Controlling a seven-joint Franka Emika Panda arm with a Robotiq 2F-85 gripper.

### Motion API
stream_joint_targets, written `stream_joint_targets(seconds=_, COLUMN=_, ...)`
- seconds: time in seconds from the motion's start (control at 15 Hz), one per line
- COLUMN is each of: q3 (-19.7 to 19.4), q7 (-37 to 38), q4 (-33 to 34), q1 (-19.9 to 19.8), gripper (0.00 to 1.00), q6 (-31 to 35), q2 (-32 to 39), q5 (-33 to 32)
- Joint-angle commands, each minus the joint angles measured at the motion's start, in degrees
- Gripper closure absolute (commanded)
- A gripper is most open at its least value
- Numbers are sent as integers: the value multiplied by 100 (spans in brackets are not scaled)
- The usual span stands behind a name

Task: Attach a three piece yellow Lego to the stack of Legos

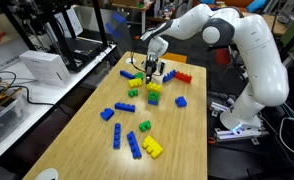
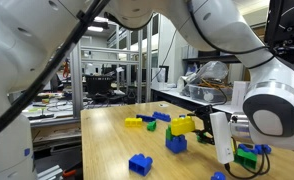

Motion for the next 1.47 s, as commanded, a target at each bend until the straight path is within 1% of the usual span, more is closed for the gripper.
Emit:
stream_joint_targets(seconds=0.0, q3=62, q7=-61, q4=267, q1=-5, gripper=61, q6=2, q2=202, q5=21)
stream_joint_targets(seconds=0.67, q3=286, q7=-11, q4=686, q1=-96, gripper=61, q6=-198, q2=625, q5=128)
stream_joint_targets(seconds=1.07, q3=285, q7=3, q4=775, q1=-179, gripper=61, q6=-319, q2=797, q5=293)
stream_joint_targets(seconds=1.2, q3=296, q7=50, q4=849, q1=-226, gripper=61, q6=-457, q2=889, q5=316)
stream_joint_targets(seconds=1.4, q3=313, q7=151, q4=1057, q1=-285, gripper=61, q6=-848, q2=1084, q5=270)
